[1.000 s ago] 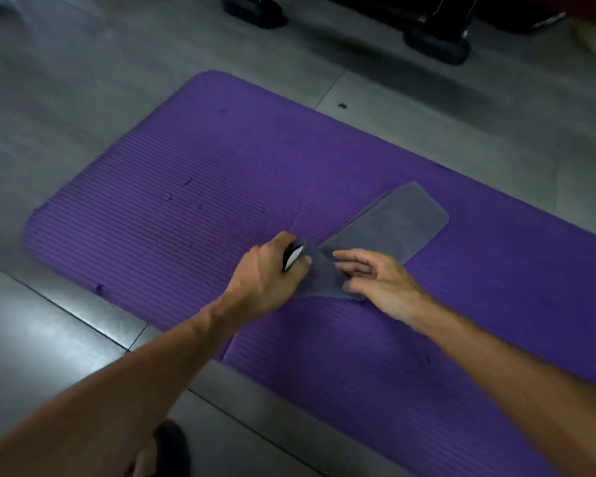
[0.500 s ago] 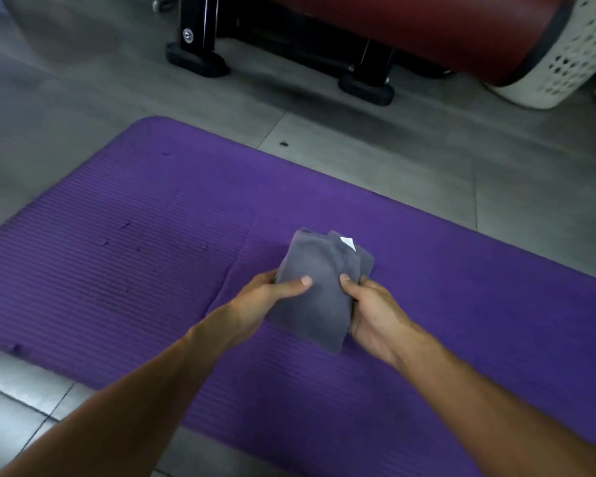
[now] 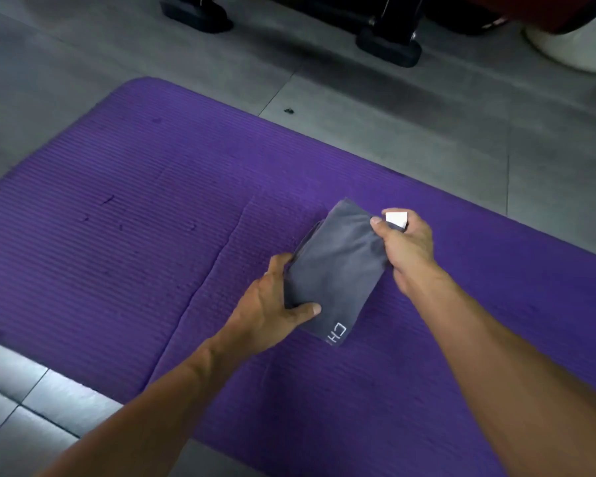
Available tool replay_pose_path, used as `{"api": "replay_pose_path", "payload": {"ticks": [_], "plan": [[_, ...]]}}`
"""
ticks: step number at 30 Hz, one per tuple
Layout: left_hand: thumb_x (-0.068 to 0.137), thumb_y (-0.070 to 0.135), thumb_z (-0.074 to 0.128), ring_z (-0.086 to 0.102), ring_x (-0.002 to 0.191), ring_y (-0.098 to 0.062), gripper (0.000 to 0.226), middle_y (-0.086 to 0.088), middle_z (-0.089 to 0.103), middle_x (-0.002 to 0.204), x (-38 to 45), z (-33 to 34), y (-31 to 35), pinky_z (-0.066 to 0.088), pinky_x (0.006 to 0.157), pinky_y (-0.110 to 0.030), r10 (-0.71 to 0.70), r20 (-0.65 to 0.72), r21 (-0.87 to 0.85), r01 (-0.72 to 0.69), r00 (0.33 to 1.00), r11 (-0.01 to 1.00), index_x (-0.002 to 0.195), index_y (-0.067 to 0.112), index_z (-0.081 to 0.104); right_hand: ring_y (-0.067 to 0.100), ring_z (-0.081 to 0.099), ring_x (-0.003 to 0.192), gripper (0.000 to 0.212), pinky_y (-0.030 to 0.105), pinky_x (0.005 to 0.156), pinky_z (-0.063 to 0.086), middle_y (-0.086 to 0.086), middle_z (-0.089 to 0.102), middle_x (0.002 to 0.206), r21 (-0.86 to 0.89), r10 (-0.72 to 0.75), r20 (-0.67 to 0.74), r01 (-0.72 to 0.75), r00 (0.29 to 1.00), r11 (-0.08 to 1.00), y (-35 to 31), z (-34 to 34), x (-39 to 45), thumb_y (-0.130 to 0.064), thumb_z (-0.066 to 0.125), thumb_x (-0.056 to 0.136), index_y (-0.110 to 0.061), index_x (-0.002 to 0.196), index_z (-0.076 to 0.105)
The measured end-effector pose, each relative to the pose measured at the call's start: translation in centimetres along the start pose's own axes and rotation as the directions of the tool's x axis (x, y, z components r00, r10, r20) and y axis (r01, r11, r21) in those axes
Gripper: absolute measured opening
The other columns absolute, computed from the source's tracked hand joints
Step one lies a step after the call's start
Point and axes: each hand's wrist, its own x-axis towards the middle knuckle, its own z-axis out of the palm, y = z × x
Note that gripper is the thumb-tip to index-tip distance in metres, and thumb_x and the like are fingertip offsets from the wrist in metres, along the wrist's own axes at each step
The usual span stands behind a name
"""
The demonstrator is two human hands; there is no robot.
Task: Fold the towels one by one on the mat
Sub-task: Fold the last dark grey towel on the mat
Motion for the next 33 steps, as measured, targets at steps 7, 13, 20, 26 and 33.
{"api": "replay_pose_path", "payload": {"ticks": [7,13,20,26,33], "plan": [[0.078,0.021,0.062,0.037,0.136,-0.022,0.057,0.002,0.043,0.143,-0.4,1.0,0.0,0.032,0.111,-0.045,0.568,0.042,0.5,-0.51,0.822,0.7,0.134,0.026,0.05,0.018,0.06,0.101,0.037,0.028,0.082,0.045,-0.002,0.066,0.105,-0.49,-0.239,0.068,0.241,0.969,0.838,2.0,1.1,1.3,-0.034,0.073,0.082,-0.02,0.112,0.057],[0.09,0.021,0.036,0.039,0.136,-0.009,0.048,0.01,0.052,0.14,-0.4,2.5,-2.4,0.029,0.114,-0.038,0.505,0.232,0.466,-0.551,0.831,0.692,0.134,0.026,0.056,0.026,0.042,0.128,0.034,0.046,0.102,0.034,0.008,0.05,0.139,-0.546,-0.687,0.578,0.834,0.439,0.074,2.2,0.7,-0.2,-0.024,0.049,0.092,-0.016,0.123,0.061],[0.089,0.023,0.036,0.03,0.14,-0.009,0.053,0.015,0.042,0.147,-1.5,3.3,-2.9,0.016,0.114,-0.035,0.425,0.203,0.507,-0.466,0.882,0.725,0.141,0.035,0.04,0.018,-0.005,0.15,0.063,0.049,0.116,-0.009,-0.005,-0.001,0.163,-0.536,-0.138,0.844,0.82,0.518,-0.2,3.4,-2.1,5.9,-0.065,0.003,0.093,-0.038,0.15,-0.006],[0.089,0.024,0.037,0.033,0.138,-0.01,0.052,0.014,0.045,0.145,-1.4,3.7,-3.2,0.018,0.113,-0.036,0.444,0.186,0.542,-0.469,0.876,0.697,0.139,0.037,0.04,0.027,0.028,0.144,0.049,0.051,0.116,0.02,0.01,0.034,0.155,-0.394,-0.414,0.858,0.907,0.305,-0.148,4.7,-0.8,-0.3,-0.031,0.034,0.098,-0.018,0.145,0.04],[0.092,0.027,0.035,0.028,0.139,-0.007,0.05,0.016,0.041,0.147,-1.4,3.8,-3.0,0.014,0.114,-0.034,0.41,0.19,0.538,-0.444,0.892,0.716,0.141,0.036,0.038,0.022,0.008,0.15,0.058,0.052,0.118,0.003,0.0,0.013,0.162,-0.583,-0.186,0.813,0.779,0.552,-0.23,4.4,-4.8,5.8,-0.056,0.007,0.098,-0.034,0.152,0.004]]}}
